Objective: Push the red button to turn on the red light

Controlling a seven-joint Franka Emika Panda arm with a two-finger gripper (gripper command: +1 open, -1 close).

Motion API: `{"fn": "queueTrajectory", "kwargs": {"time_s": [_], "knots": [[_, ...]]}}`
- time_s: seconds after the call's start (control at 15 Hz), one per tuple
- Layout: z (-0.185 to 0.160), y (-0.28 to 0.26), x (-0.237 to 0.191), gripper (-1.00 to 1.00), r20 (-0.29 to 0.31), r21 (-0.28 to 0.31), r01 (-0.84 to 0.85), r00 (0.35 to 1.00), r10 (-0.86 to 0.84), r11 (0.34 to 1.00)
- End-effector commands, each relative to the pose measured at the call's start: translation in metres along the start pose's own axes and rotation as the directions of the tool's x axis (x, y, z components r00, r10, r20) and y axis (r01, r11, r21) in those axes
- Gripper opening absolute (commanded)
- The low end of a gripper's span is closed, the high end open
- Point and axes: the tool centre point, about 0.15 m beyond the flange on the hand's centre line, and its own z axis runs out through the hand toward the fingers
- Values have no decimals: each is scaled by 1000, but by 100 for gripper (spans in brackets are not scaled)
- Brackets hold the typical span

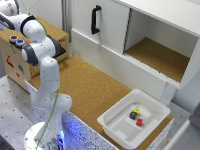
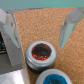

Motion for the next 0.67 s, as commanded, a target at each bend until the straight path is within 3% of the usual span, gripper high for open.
{"fn": "queueTrajectory", "kwargs": {"time_s": [0.0, 0.6], "knots": [[1, 13, 55, -100, 183, -30, -15, 983, 20, 999], [27, 17, 58, -100, 208, -2, -8, 978, 9, 1000]]}}
